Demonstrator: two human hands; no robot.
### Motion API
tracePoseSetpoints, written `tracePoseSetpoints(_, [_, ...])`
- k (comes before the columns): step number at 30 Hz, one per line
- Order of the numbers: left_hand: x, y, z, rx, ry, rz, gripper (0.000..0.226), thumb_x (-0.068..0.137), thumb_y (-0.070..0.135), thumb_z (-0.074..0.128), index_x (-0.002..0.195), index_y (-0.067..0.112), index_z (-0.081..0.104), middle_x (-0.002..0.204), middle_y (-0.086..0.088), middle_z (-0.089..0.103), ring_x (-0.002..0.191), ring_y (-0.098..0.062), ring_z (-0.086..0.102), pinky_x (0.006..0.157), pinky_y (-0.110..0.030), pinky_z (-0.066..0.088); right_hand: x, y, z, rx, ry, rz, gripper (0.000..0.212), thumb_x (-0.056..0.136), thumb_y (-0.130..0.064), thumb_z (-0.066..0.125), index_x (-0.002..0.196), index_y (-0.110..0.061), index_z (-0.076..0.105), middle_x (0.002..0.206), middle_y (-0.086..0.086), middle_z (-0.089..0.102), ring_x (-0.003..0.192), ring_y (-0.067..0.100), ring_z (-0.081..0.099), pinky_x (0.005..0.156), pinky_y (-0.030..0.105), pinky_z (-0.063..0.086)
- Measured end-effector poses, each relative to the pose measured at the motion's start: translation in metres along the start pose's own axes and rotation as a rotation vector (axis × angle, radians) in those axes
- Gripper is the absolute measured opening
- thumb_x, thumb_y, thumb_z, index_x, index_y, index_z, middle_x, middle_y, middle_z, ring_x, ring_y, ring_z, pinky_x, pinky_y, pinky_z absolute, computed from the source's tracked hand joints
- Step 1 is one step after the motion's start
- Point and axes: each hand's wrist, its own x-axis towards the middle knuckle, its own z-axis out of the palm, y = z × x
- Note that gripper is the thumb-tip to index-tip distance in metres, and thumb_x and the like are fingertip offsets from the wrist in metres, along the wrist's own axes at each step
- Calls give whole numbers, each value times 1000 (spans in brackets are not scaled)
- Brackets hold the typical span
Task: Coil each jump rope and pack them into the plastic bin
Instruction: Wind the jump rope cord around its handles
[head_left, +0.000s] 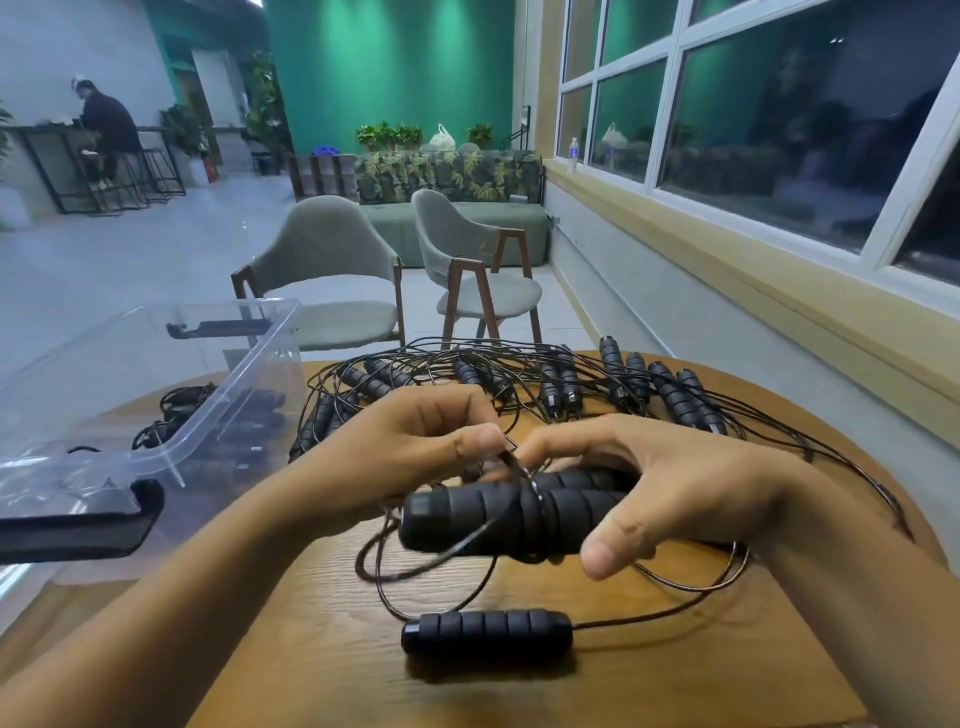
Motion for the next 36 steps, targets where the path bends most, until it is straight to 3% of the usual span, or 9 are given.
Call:
tracePoseSetpoints(4, [-3,-25,-3,86,156,-82,19,97,39,69,97,20,67,88,6,67,79,-10,63,78,-38,58,1,5,-5,177,-9,-101,79,75,-35,97,138,-9,56,112,27,62,78,37,52,57,44,45])
tracePoseSetpoints(6, [-3,-25,2,56,215,-144,13,103,19,60,92,19,66,79,6,64,72,-7,60,72,-26,53,3,7,-7,253,28,-156,83,77,-26,94,143,-3,49,110,24,60,68,23,54,50,25,41])
tracePoseSetpoints(9, [2,-11,15,-23,182,-102,37,110,28,43,90,10,67,69,-2,47,63,-14,46,61,-24,42,6,9,-10,368,108,-250,91,81,-27,92,150,0,39,108,19,61,57,12,55,45,24,29])
tracePoseSetpoints(11, [4,-7,19,-6,190,-66,43,108,40,41,97,9,68,70,-5,45,65,-20,47,63,-26,45,6,10,-13,445,155,-310,90,84,-29,90,154,-5,39,108,16,62,57,10,57,45,17,36])
tracePoseSetpoints(16, [7,-6,23,48,229,-87,35,109,36,42,101,13,68,69,-5,54,69,-20,63,69,-23,52,5,7,-13,464,414,-384,76,88,-21,76,157,-27,45,109,17,62,56,12,50,44,16,41])
tracePoseSetpoints(20, [7,-8,22,22,257,-71,31,108,32,46,102,12,68,73,-19,58,68,-18,64,69,-23,52,4,4,-15,422,616,-407,70,88,-18,78,152,-32,53,104,15,64,56,15,46,44,19,37])
tracePoseSetpoints(26, [7,-10,17,248,295,-35,22,103,36,55,115,25,70,77,4,67,68,-12,65,65,-27,56,4,5,-20,192,930,-263,68,74,-31,88,136,-44,66,99,14,70,55,18,49,42,26,33])
tracePoseSetpoints(33, [4,-6,6,493,366,36,17,99,33,63,114,30,72,86,26,70,76,-1,67,62,-17,52,-1,2,-19,-256,867,43,68,82,-29,90,141,-50,63,100,-9,71,62,-4,67,55,10,47])
tracePoseSetpoints(36, [4,-5,2,534,378,44,19,97,33,66,113,27,75,88,17,73,81,-7,69,66,-23,57,4,3,-16,-360,723,158,67,79,-43,91,138,-57,63,112,-19,73,89,-4,73,87,23,58])
